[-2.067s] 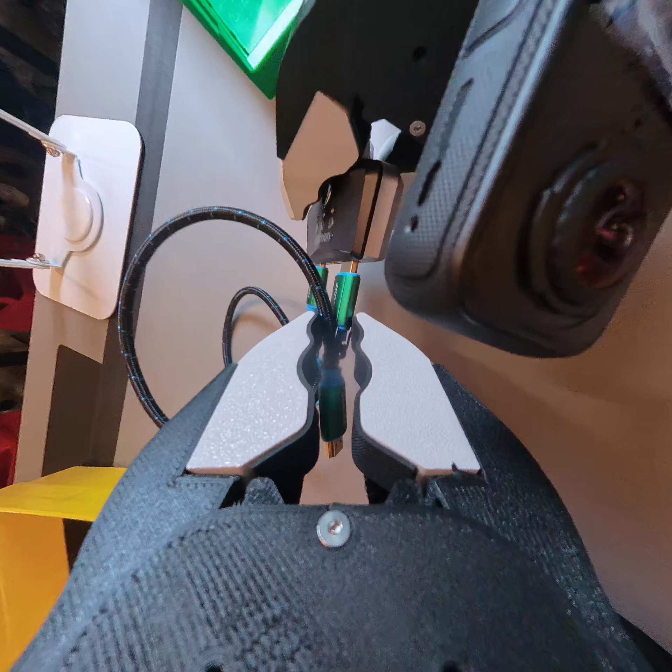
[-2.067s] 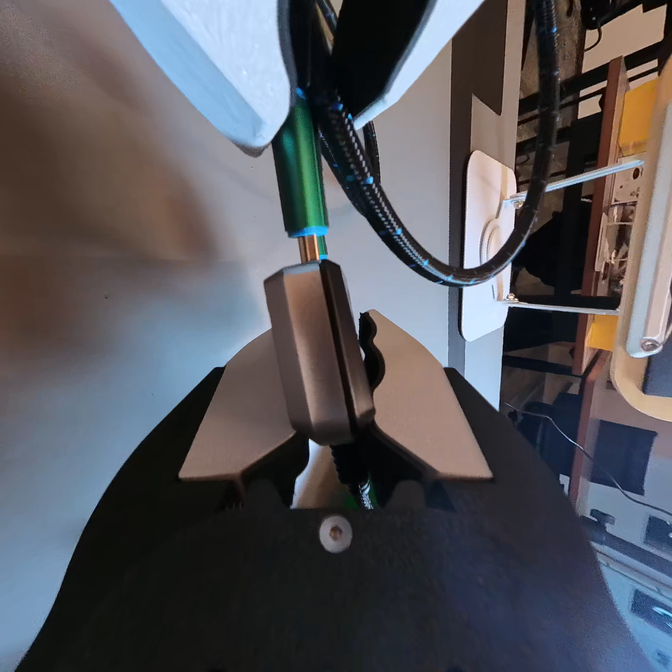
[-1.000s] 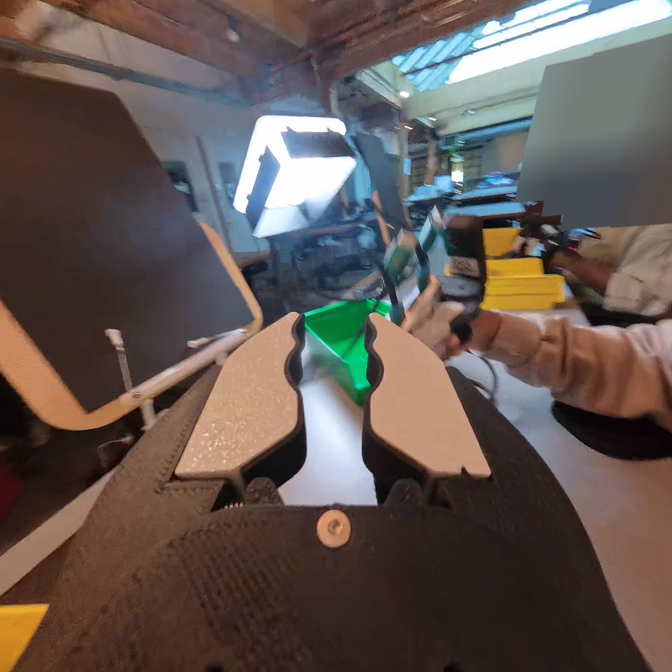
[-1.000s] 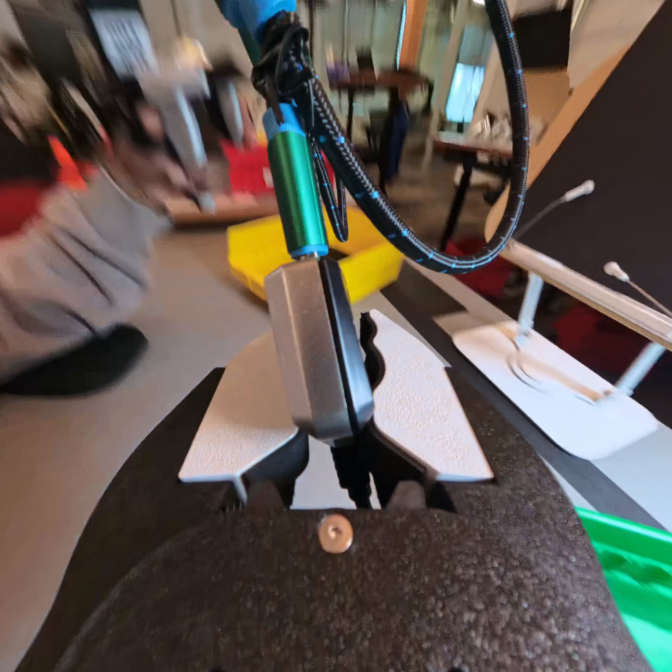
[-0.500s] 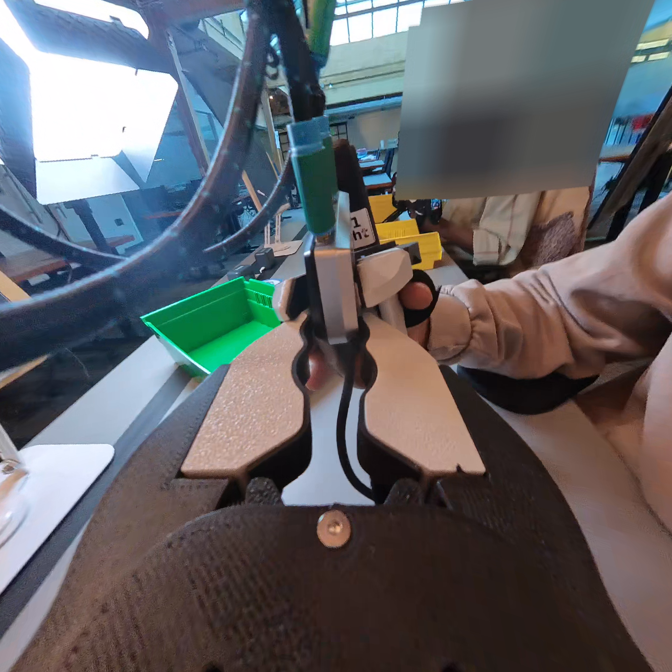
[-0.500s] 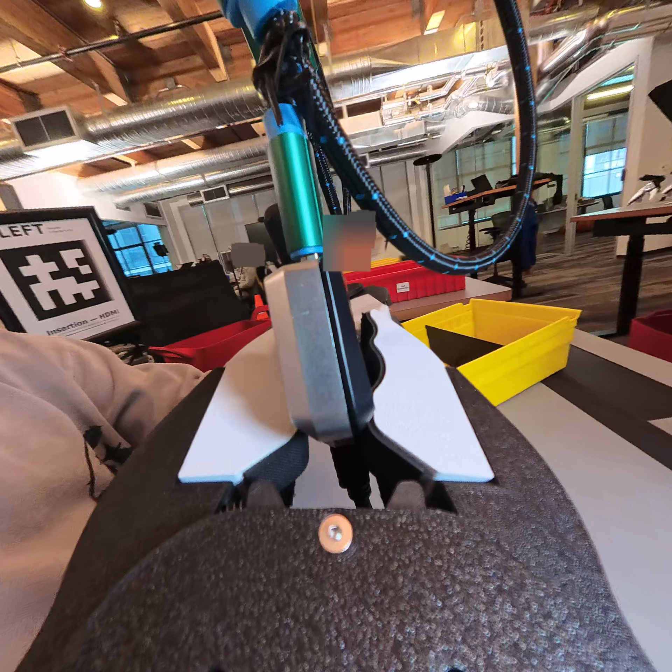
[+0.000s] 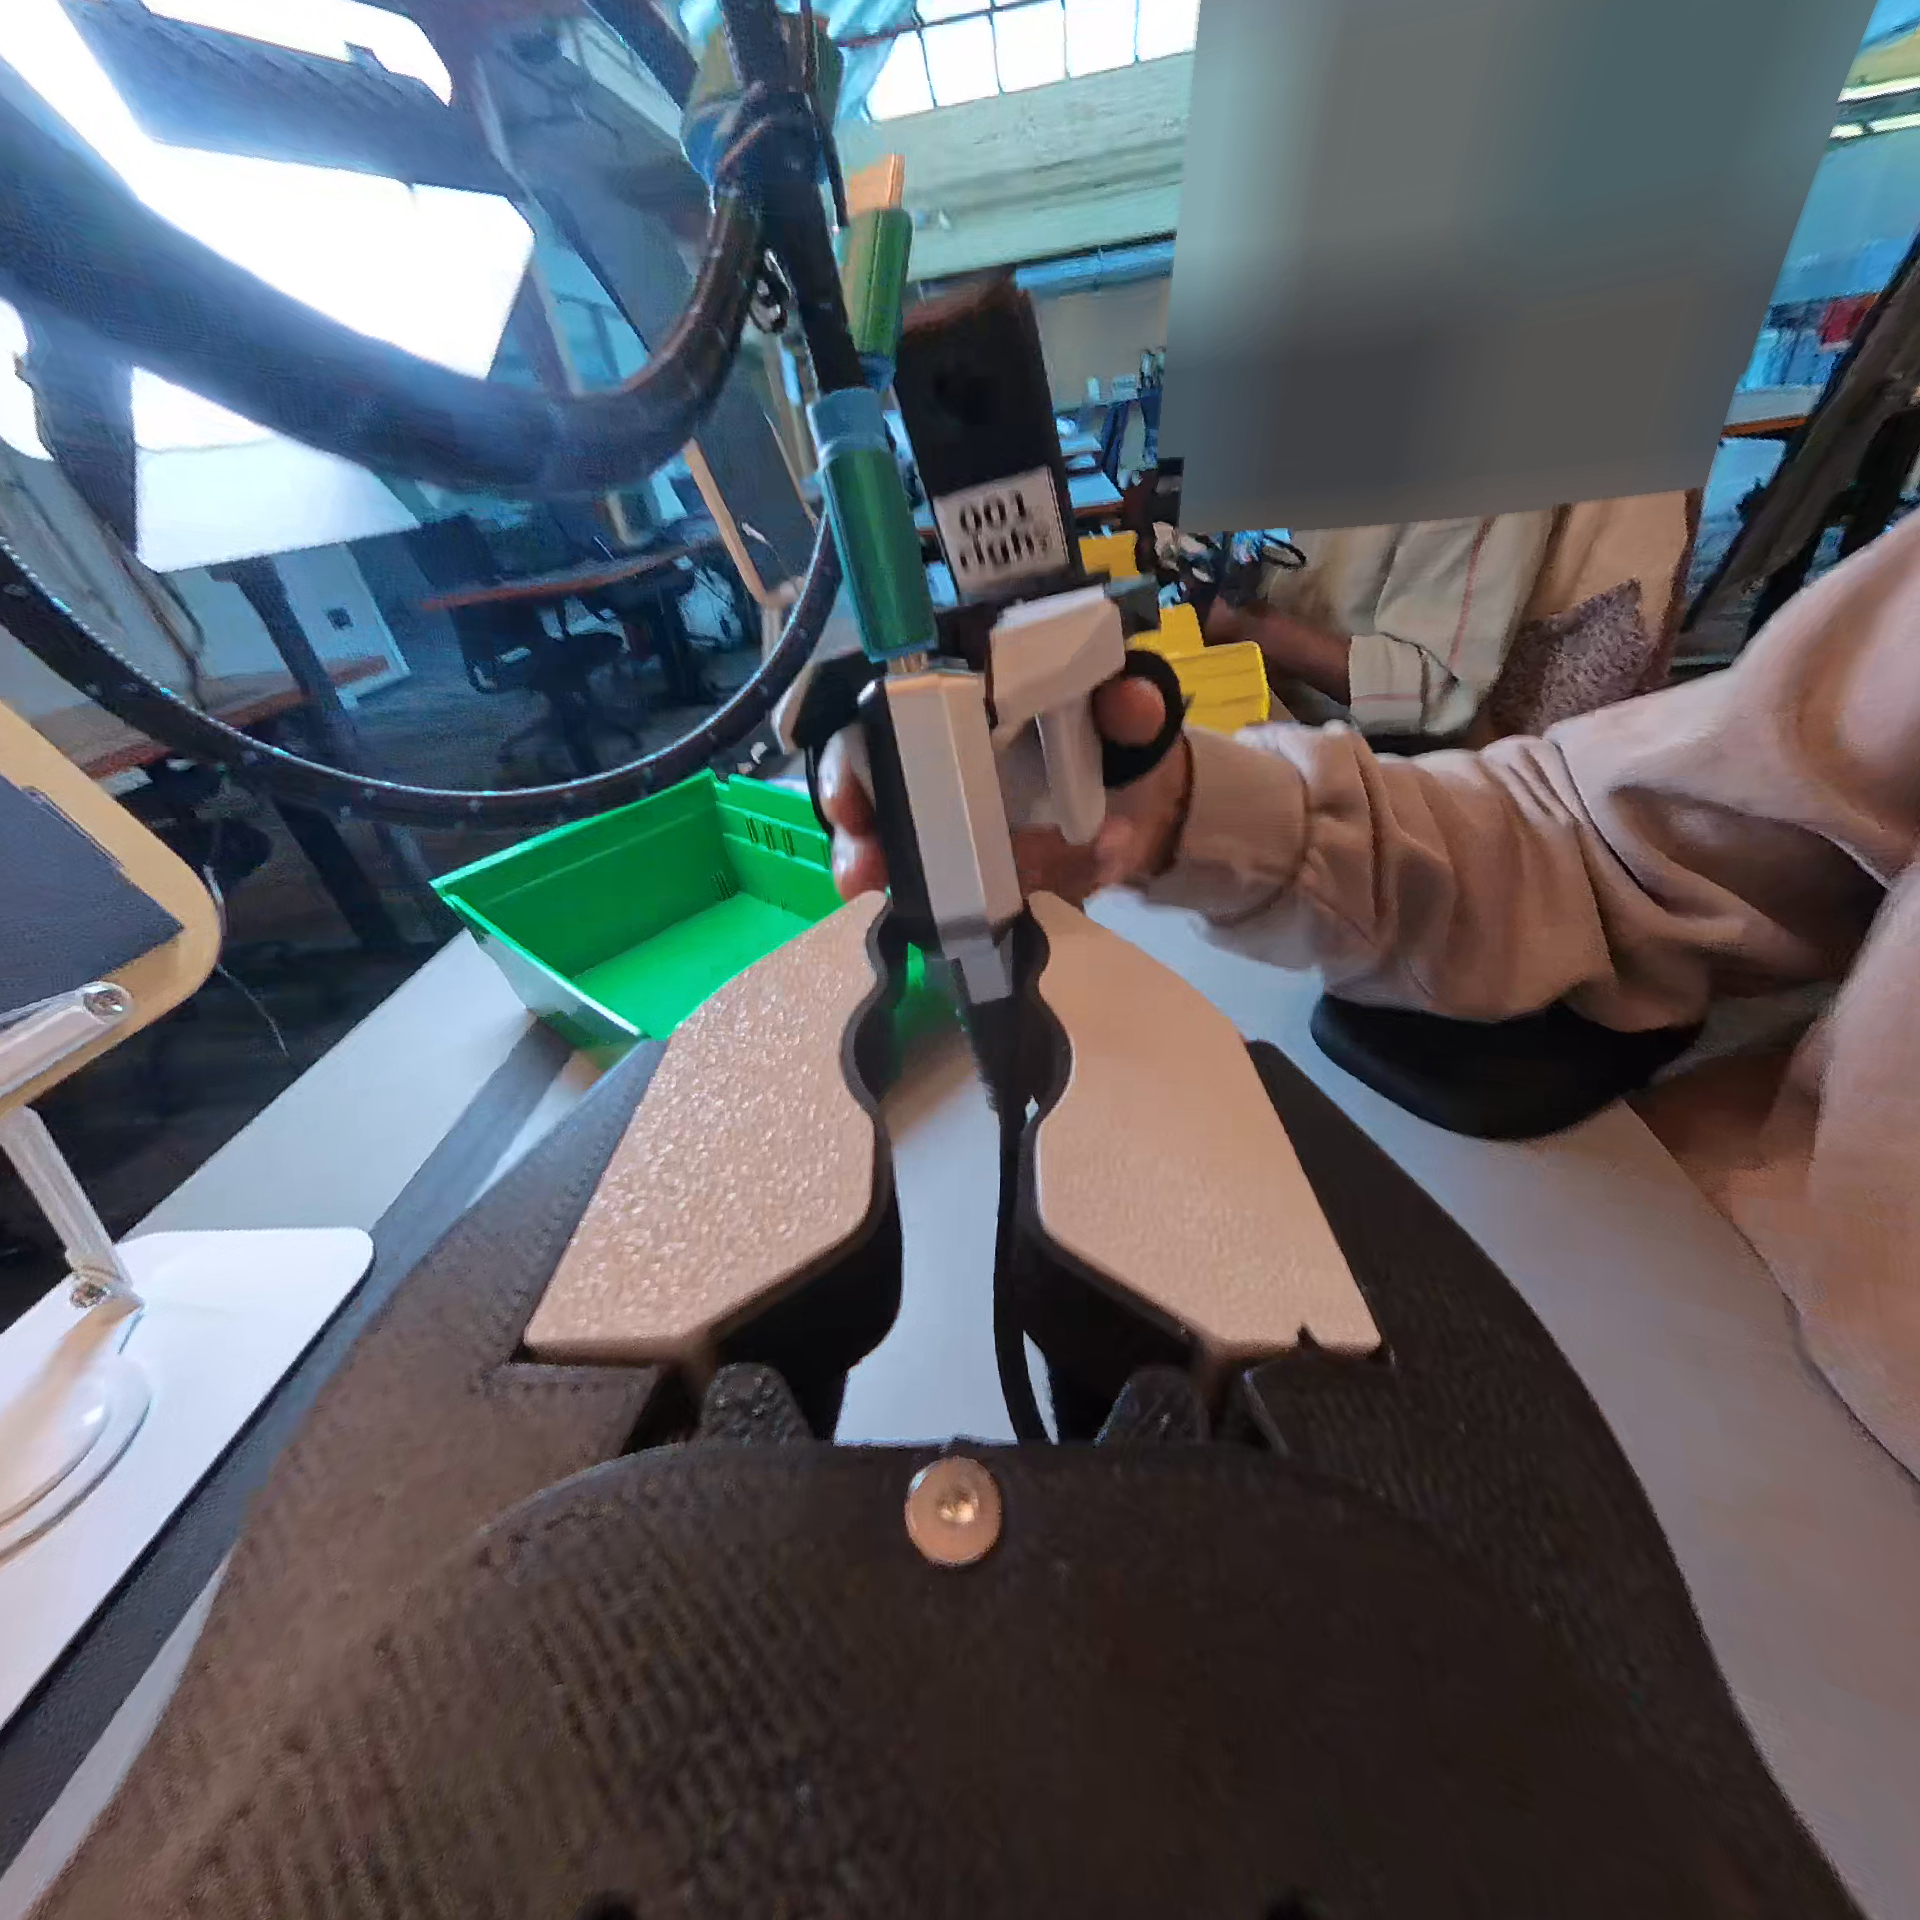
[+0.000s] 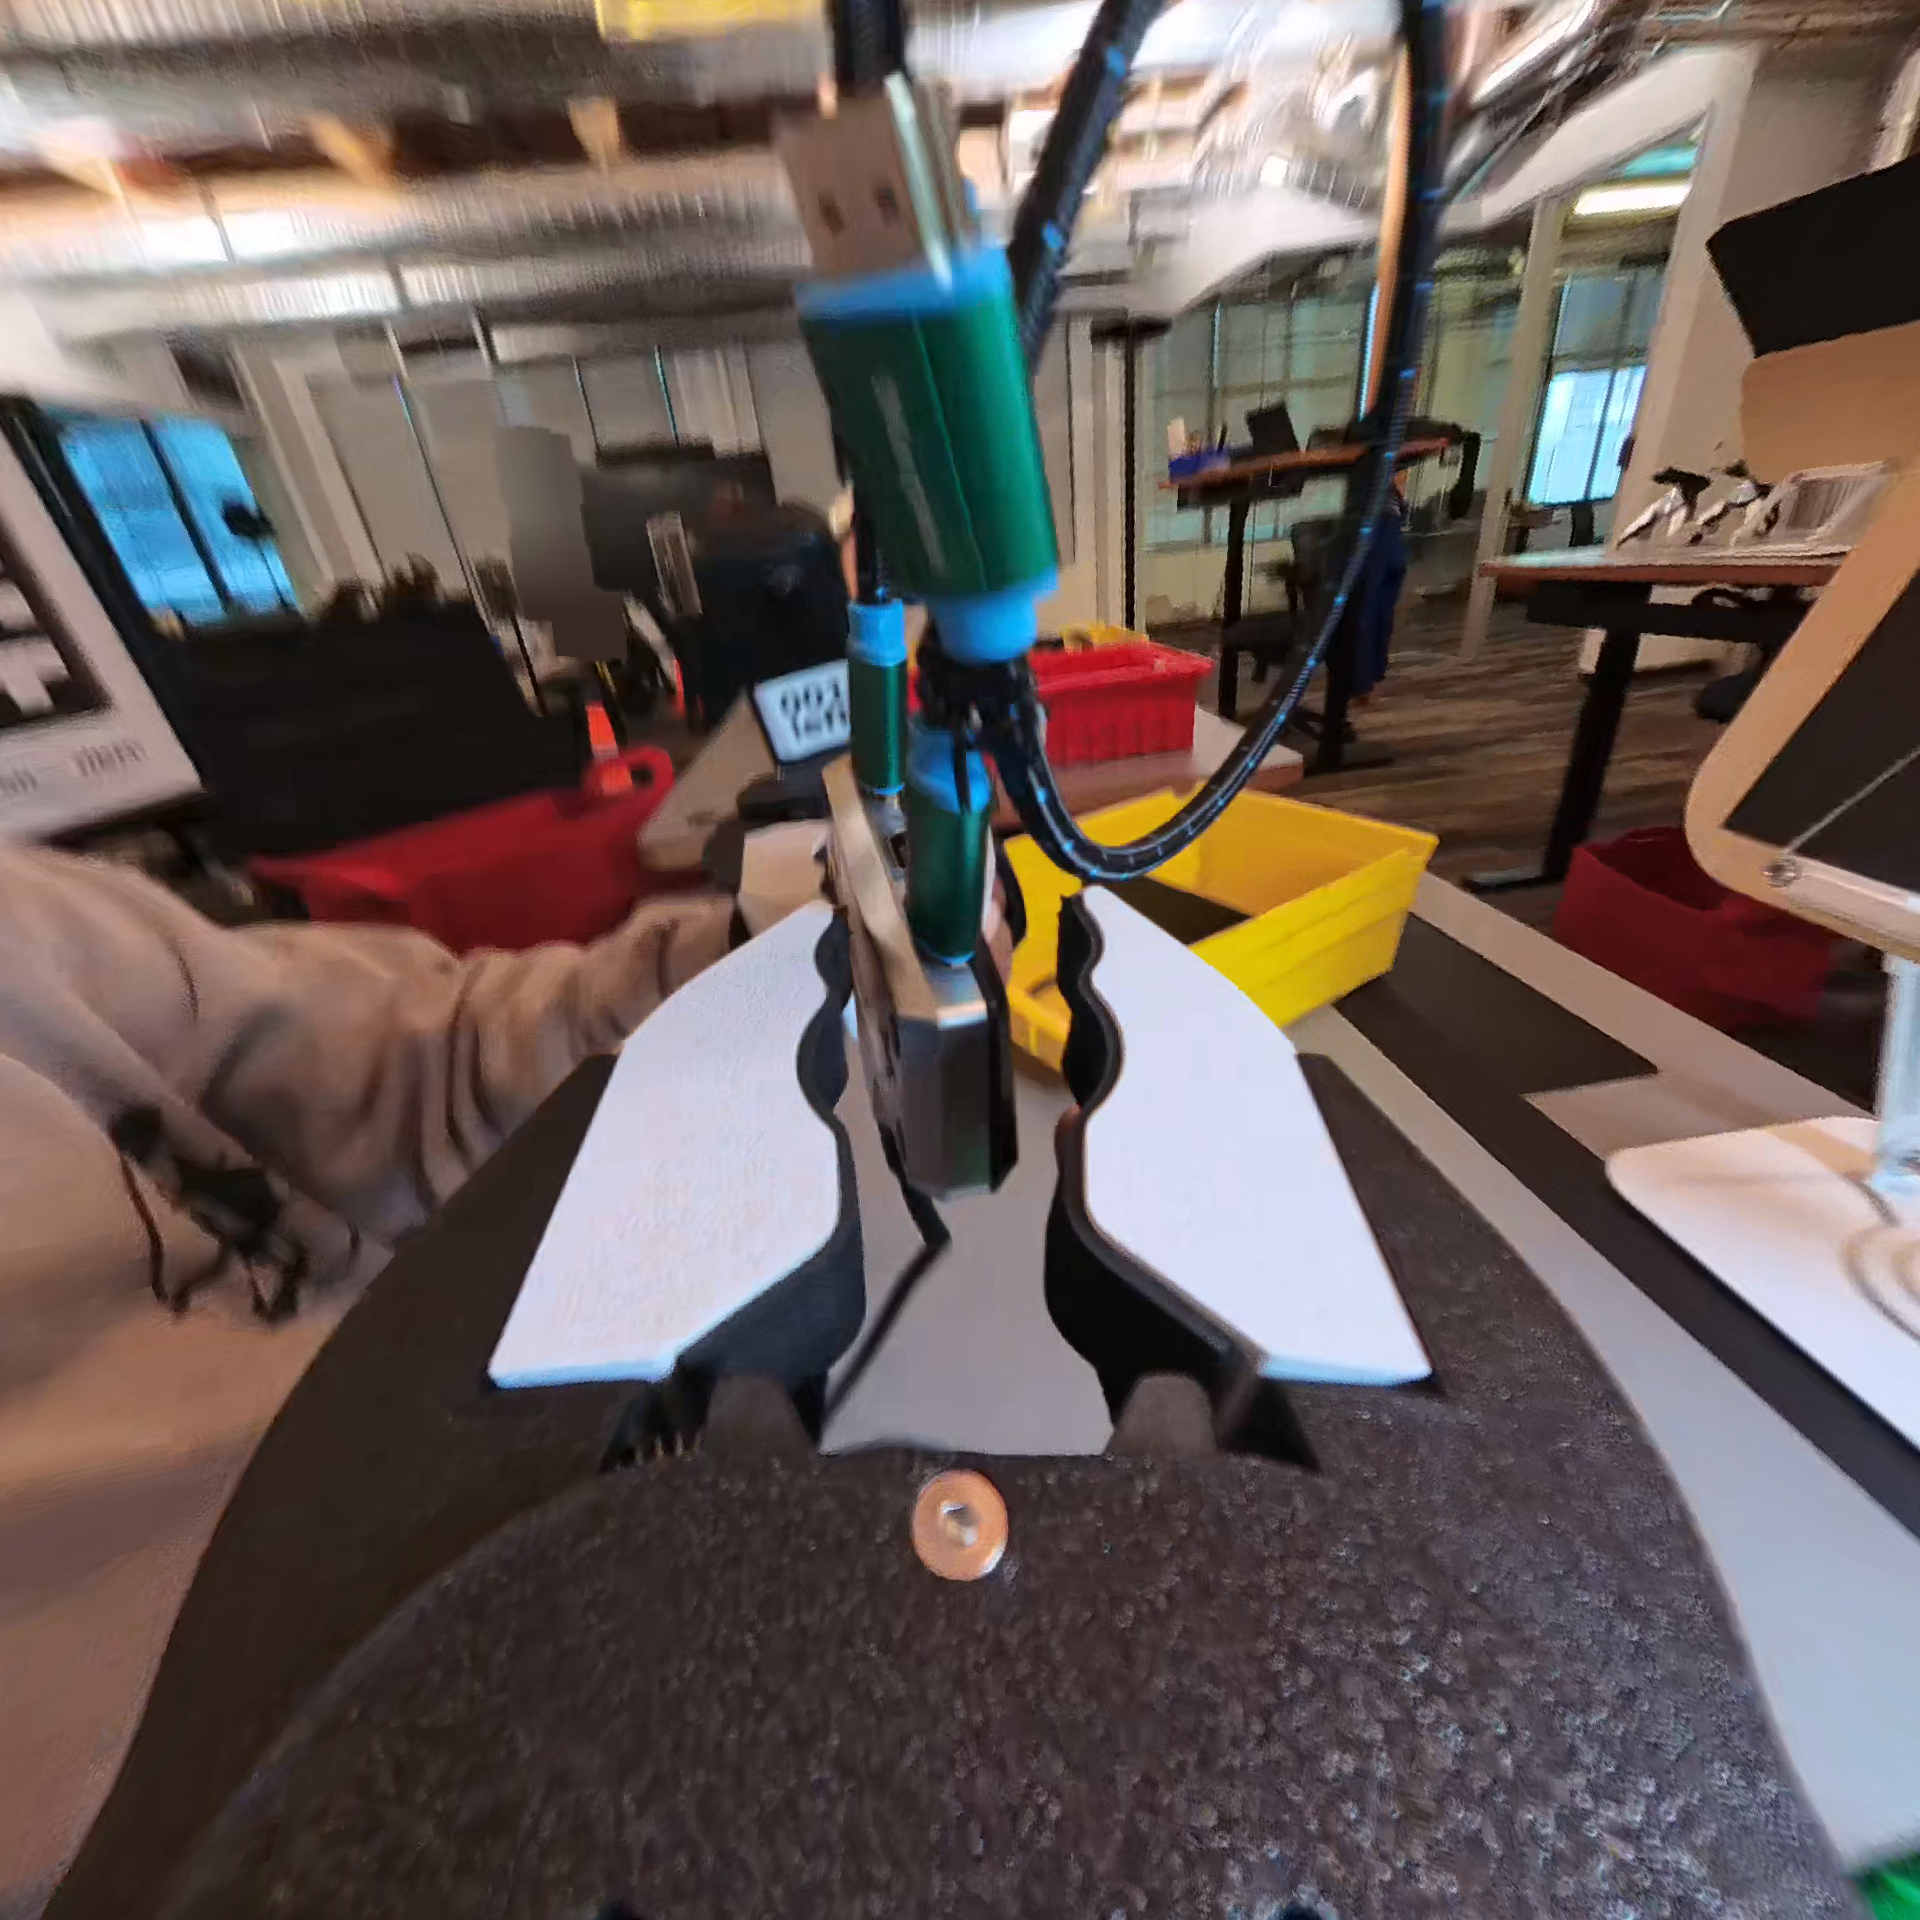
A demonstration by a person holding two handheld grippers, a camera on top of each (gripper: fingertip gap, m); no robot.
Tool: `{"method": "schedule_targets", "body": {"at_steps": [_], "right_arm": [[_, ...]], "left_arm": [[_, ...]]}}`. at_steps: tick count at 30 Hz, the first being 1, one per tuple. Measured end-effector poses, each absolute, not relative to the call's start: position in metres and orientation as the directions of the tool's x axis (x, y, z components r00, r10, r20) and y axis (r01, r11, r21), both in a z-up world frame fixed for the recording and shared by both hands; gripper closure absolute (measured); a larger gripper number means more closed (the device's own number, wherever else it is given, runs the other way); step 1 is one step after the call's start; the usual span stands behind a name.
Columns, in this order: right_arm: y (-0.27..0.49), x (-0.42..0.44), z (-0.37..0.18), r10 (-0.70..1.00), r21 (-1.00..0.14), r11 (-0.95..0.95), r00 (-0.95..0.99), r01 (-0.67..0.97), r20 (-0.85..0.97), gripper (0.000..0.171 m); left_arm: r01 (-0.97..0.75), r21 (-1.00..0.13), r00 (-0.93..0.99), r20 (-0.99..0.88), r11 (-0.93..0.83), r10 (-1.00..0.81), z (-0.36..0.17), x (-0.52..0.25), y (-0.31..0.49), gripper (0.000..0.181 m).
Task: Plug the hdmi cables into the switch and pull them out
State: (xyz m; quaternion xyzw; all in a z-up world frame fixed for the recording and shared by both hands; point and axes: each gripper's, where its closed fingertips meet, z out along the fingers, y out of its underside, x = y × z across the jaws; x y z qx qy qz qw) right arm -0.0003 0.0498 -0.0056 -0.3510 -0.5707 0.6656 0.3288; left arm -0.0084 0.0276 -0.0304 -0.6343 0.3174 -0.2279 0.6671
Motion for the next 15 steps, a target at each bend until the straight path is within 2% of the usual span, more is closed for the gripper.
{"method": "schedule_targets", "body": {"at_steps": [3,7,11,15], "right_arm": [[0.046,0.005,-0.026,0.852,-0.994,0.090,-0.522,0.068,0.041,0.132],[0.034,0.004,-0.051,0.826,-0.950,0.271,-0.544,0.155,0.147,0.143],[0.036,0.006,-0.044,0.820,-0.914,0.386,-0.501,0.125,0.278,0.149],[0.054,0.022,-0.008,0.778,-0.819,0.569,-0.373,0.075,0.506,0.150]], "left_arm": [[-0.157,-0.985,0.671,-0.156,0.067,-0.725,-0.039,-0.009,0.024,0.162],[-0.193,-0.980,0.644,-0.169,0.055,-0.746,-0.047,0.000,0.024,0.162],[-0.218,-0.973,0.675,-0.205,0.074,-0.708,-0.044,-0.003,0.026,0.163],[-0.136,-0.975,0.766,-0.215,0.175,-0.606,-0.012,-0.028,0.025,0.167]]}}
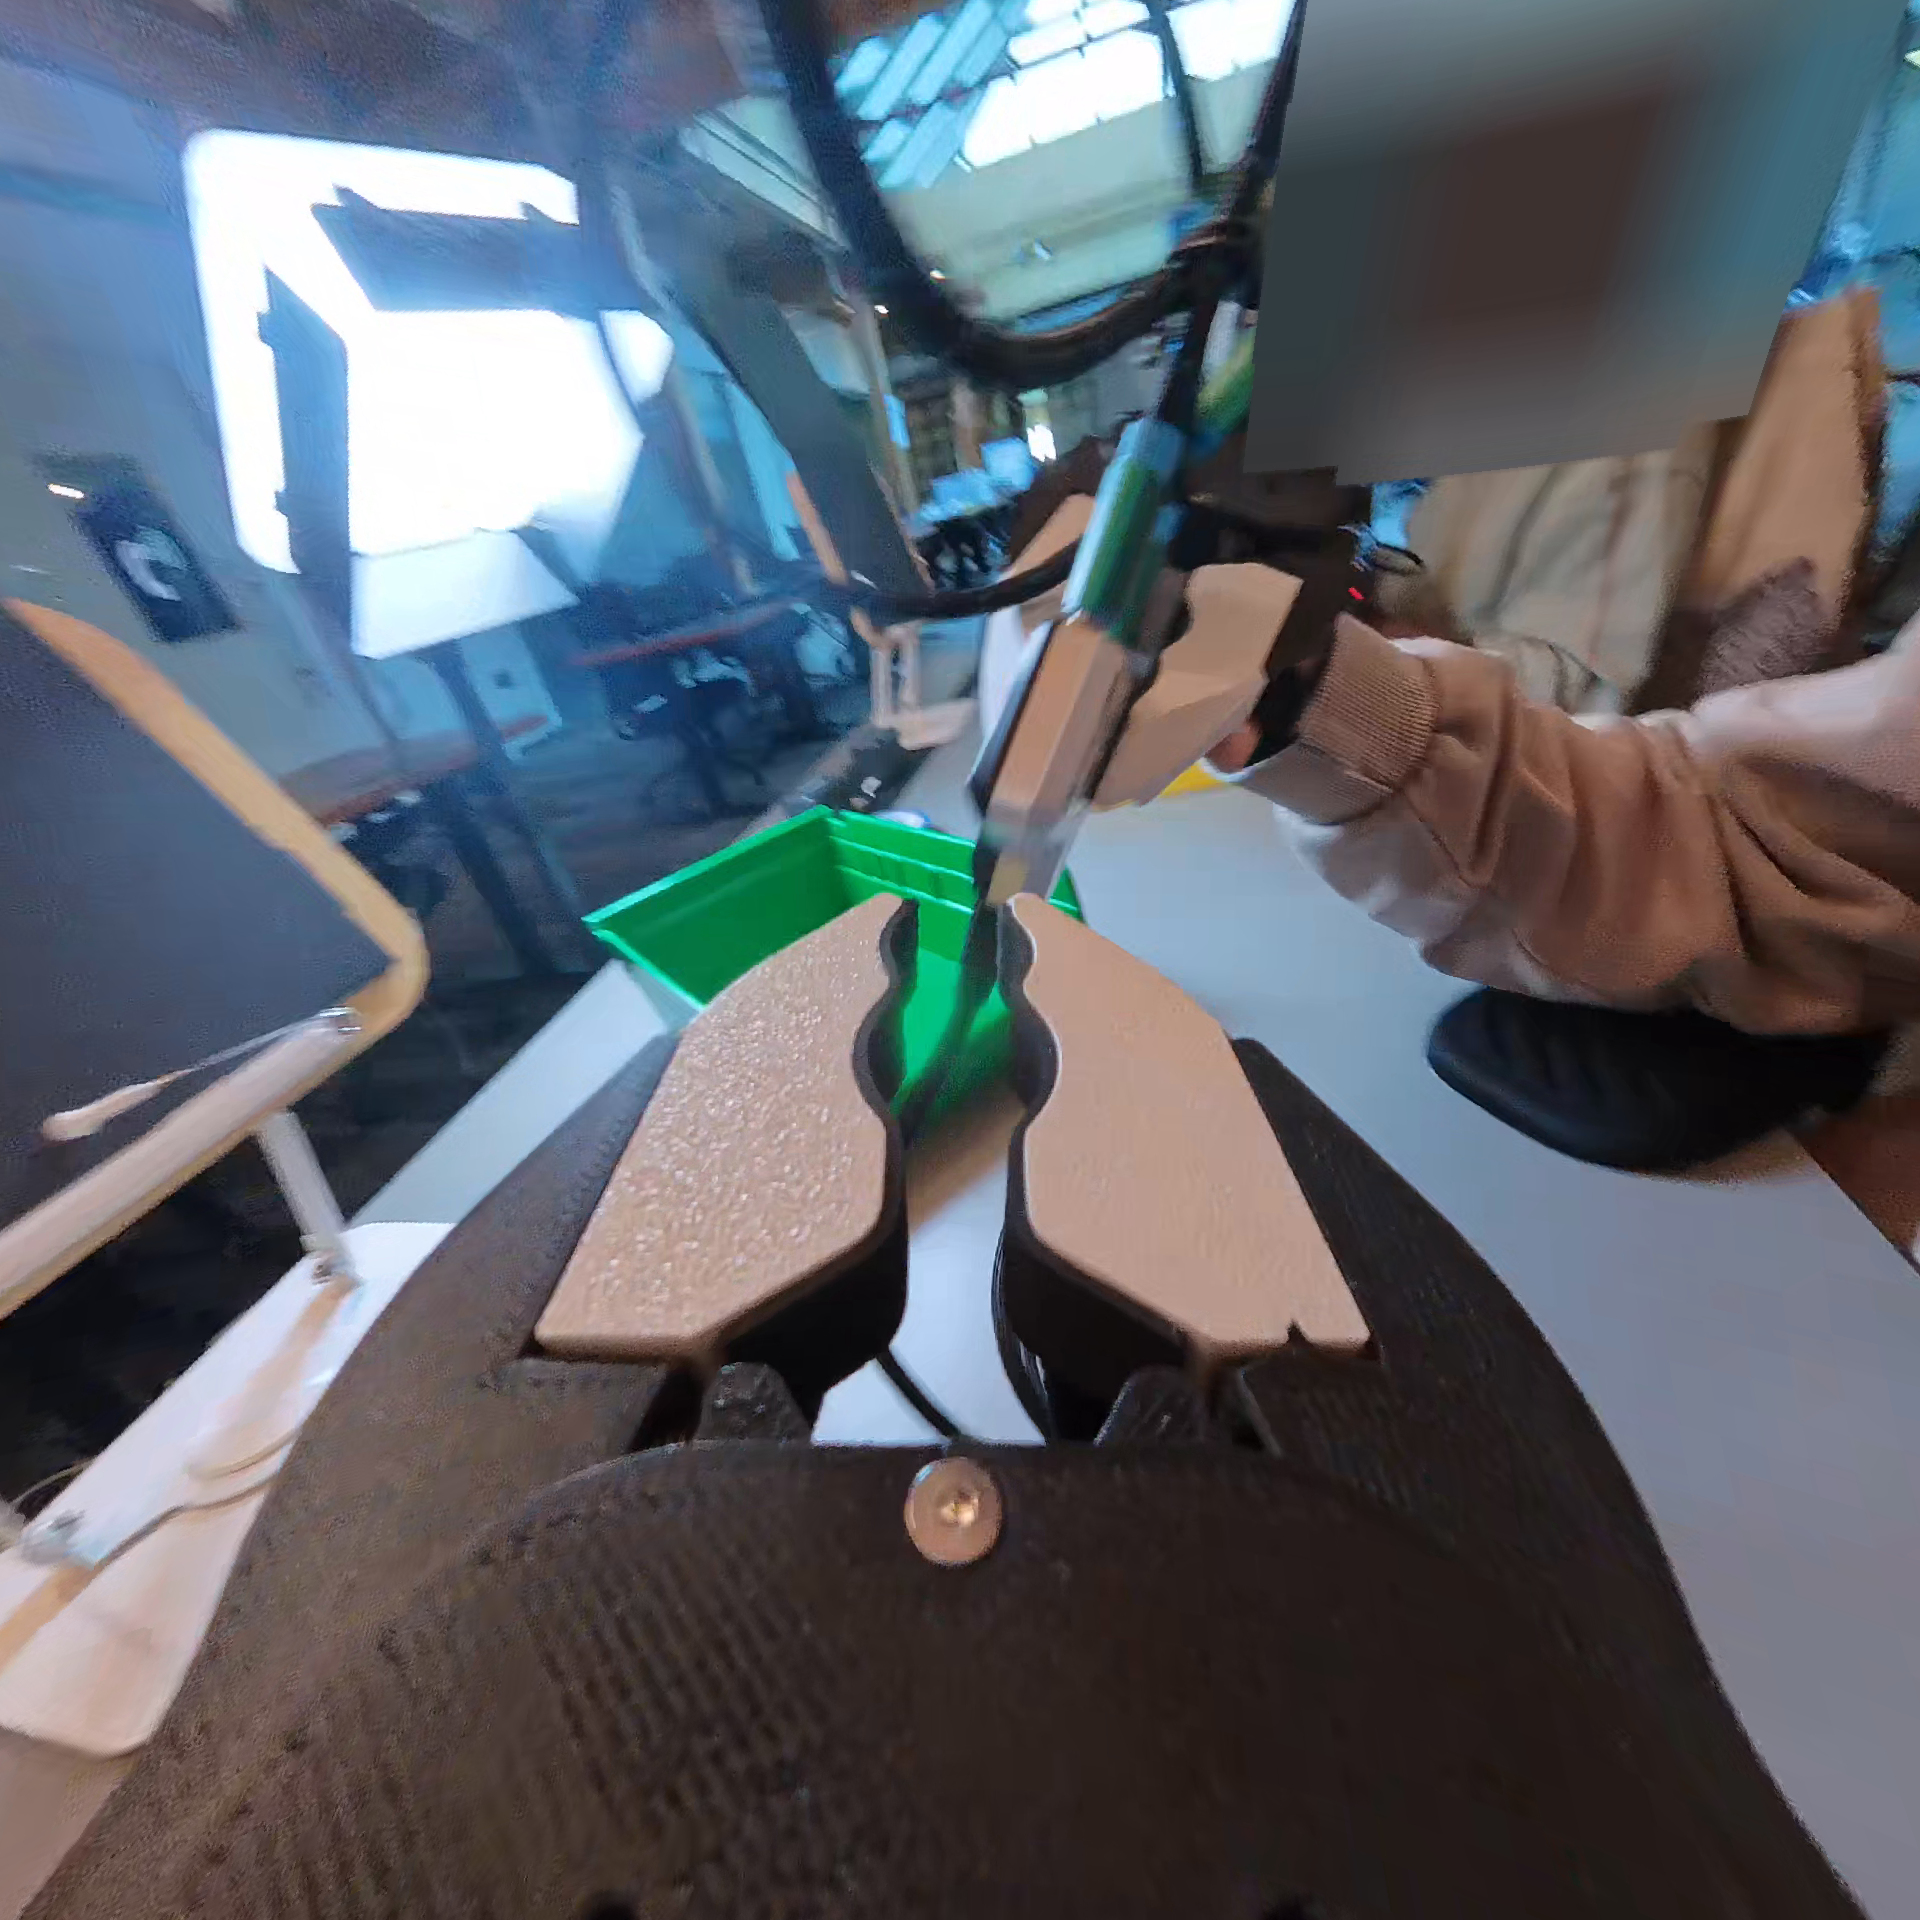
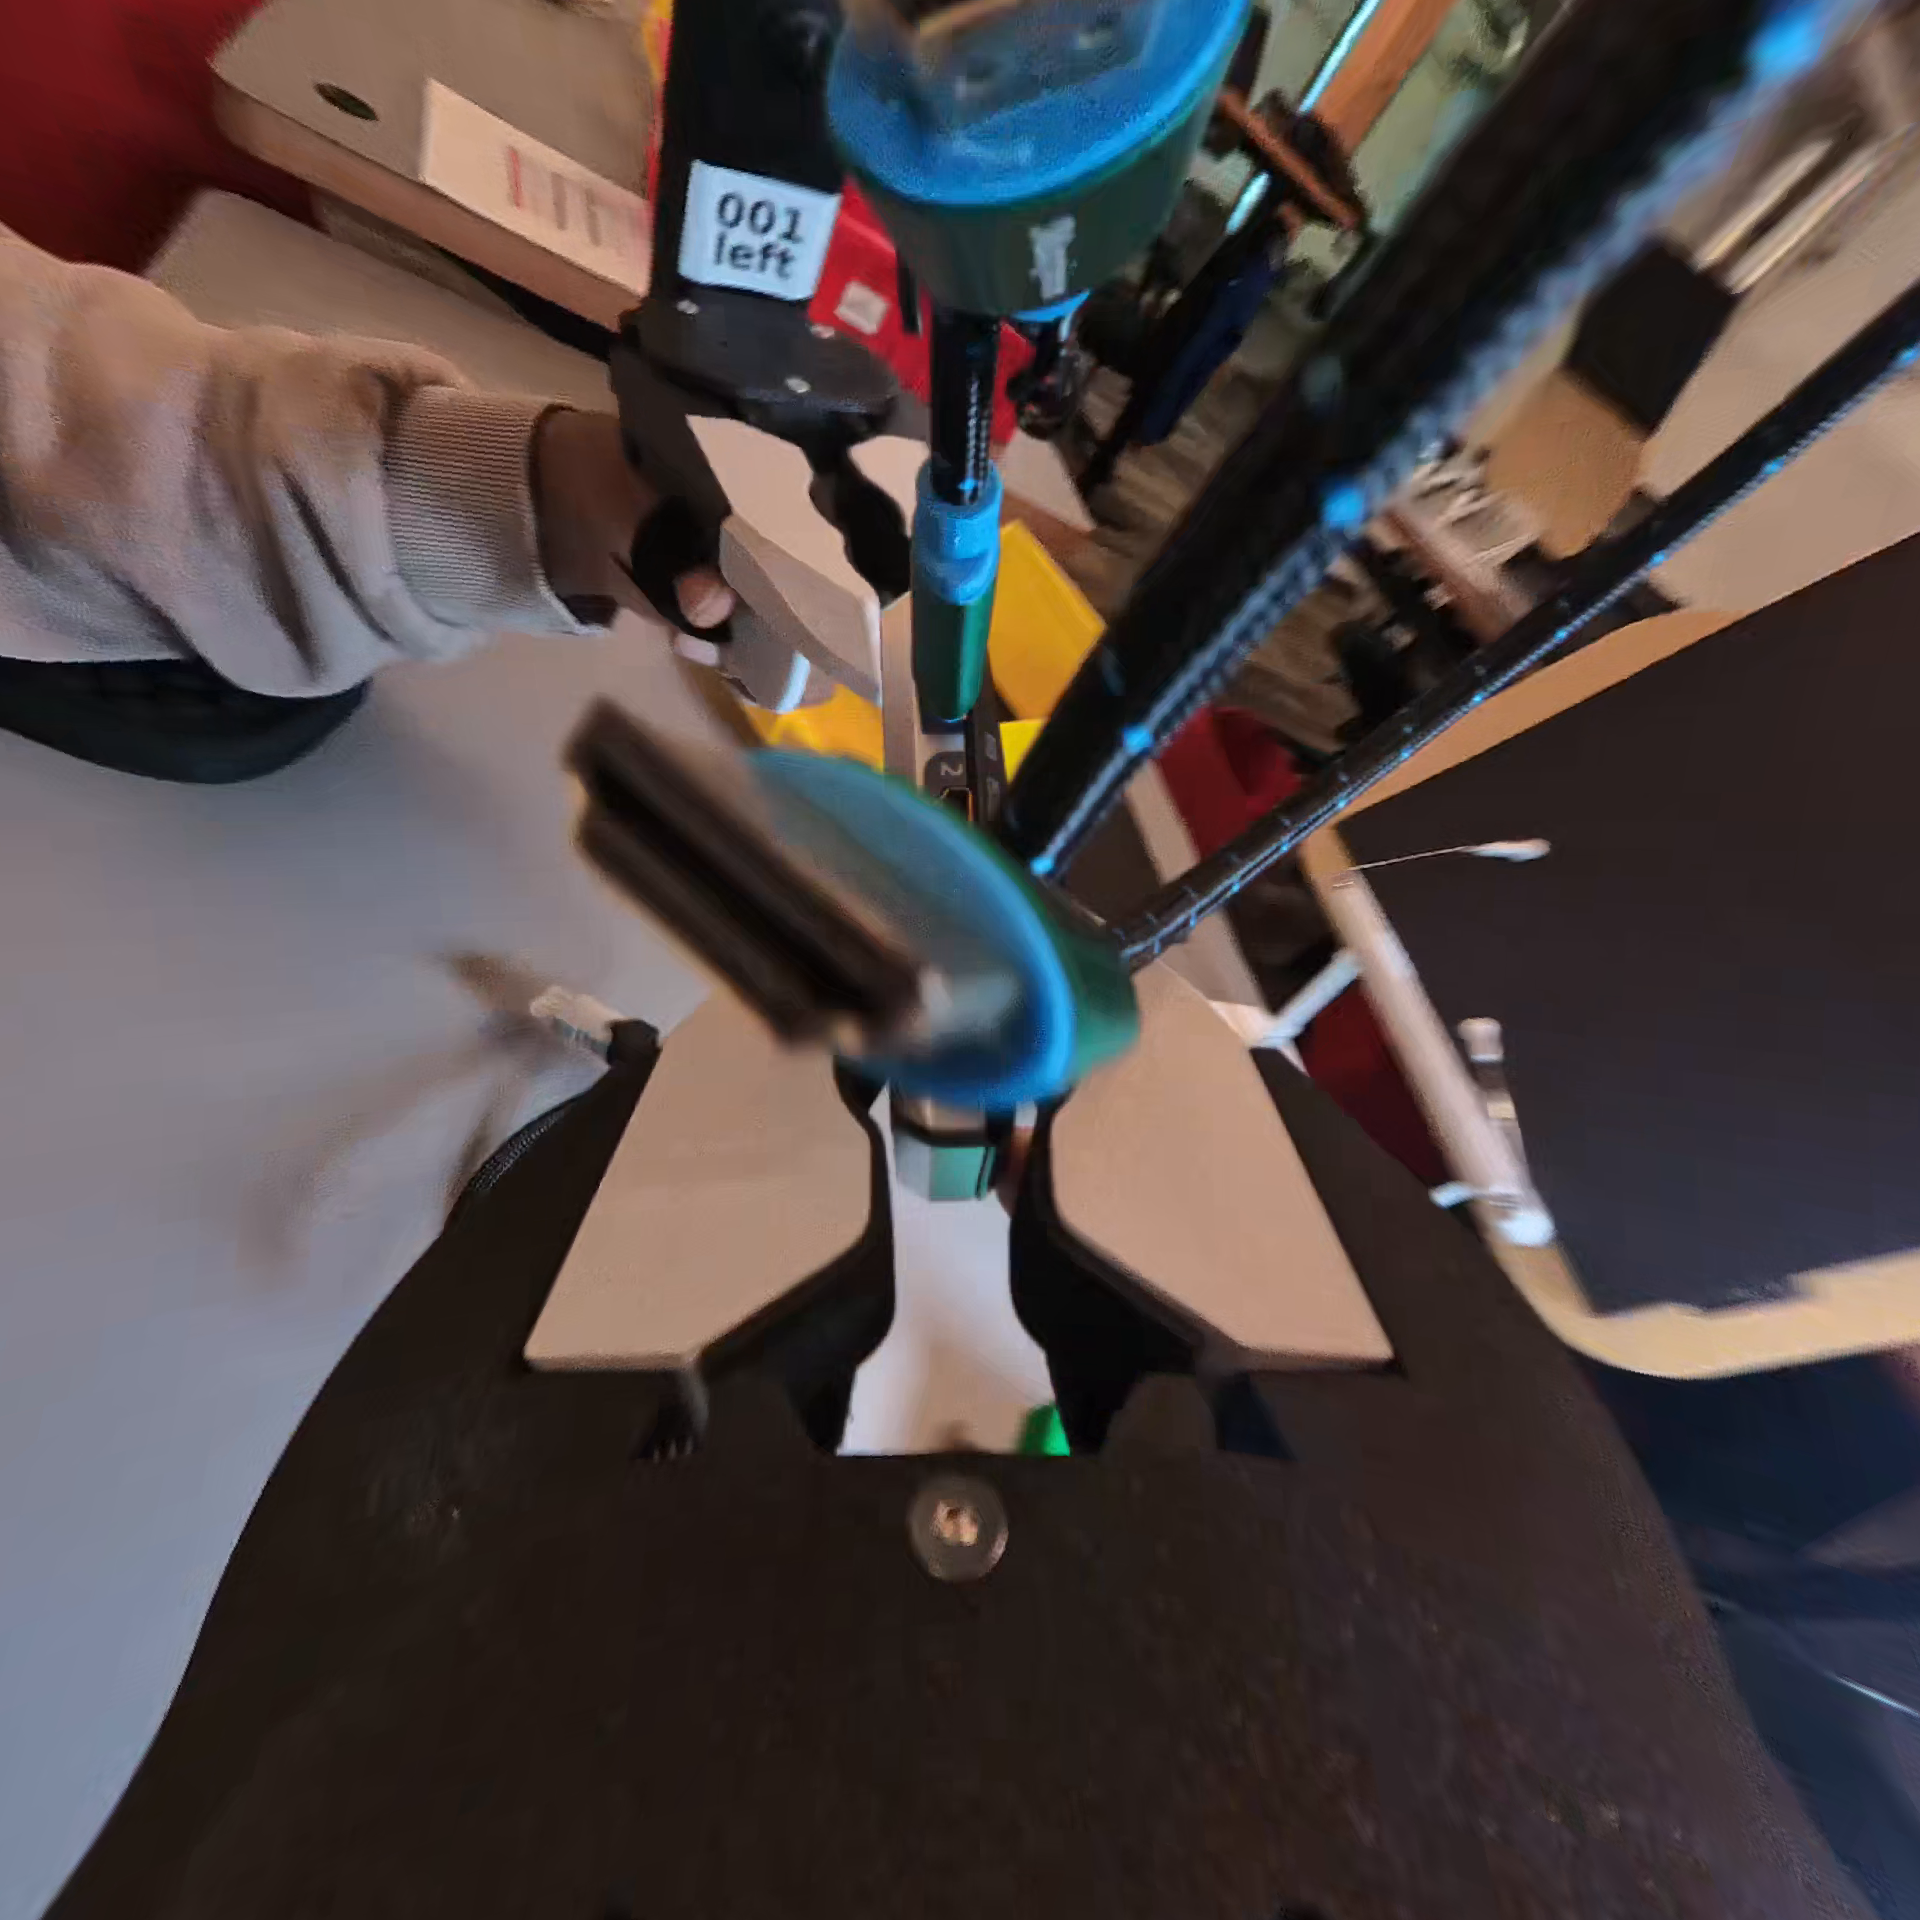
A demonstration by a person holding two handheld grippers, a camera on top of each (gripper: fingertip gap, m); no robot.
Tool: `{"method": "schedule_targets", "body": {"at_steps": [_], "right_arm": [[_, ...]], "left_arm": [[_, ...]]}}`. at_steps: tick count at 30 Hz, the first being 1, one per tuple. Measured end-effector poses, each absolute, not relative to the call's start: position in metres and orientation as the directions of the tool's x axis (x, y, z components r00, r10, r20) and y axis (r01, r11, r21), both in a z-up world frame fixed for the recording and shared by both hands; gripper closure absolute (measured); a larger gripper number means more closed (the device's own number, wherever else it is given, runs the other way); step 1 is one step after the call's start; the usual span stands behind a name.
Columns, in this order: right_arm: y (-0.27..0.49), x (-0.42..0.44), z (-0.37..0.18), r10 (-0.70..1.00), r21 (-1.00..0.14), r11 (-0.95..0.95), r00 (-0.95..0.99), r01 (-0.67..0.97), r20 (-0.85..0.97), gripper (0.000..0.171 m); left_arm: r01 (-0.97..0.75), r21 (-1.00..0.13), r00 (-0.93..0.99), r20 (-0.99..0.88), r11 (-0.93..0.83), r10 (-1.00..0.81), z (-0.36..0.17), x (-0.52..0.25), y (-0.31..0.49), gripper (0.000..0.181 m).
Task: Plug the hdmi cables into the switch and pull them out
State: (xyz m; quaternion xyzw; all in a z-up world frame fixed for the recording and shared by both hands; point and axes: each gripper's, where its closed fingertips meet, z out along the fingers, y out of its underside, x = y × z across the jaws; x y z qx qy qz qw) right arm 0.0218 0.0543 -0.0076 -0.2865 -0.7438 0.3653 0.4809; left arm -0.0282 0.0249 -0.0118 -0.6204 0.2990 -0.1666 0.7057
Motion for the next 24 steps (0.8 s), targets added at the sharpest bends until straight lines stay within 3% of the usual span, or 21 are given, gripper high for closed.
{"method": "schedule_targets", "body": {"at_steps": [6,11,15,19,24], "right_arm": [[0.120,0.048,0.090,0.662,-0.649,0.749,-0.109,0.133,0.742,0.150],[0.198,0.052,0.114,0.594,-0.567,0.755,0.023,0.328,0.804,0.150],[0.252,0.055,0.093,0.575,-0.544,0.709,0.078,0.449,0.814,0.150],[0.301,0.056,0.039,0.533,-0.479,0.674,0.077,0.562,0.842,0.149],[0.355,0.062,-0.034,0.404,-0.299,0.649,0.016,0.700,0.914,0.150]], "left_arm": [[-0.101,-0.969,0.861,-0.198,0.225,-0.469,0.016,-0.075,0.014,0.165],[-0.139,-0.965,0.869,-0.226,0.220,-0.441,0.014,-0.078,0.015,0.164],[-0.173,-0.964,0.868,-0.247,0.204,-0.432,0.008,-0.078,0.019,0.164],[-0.178,-0.966,0.873,-0.242,0.187,-0.422,0.003,-0.083,0.022,0.164],[-0.195,-0.966,0.878,-0.248,0.168,-0.409,-0.003,-0.086,0.025,0.165]]}}
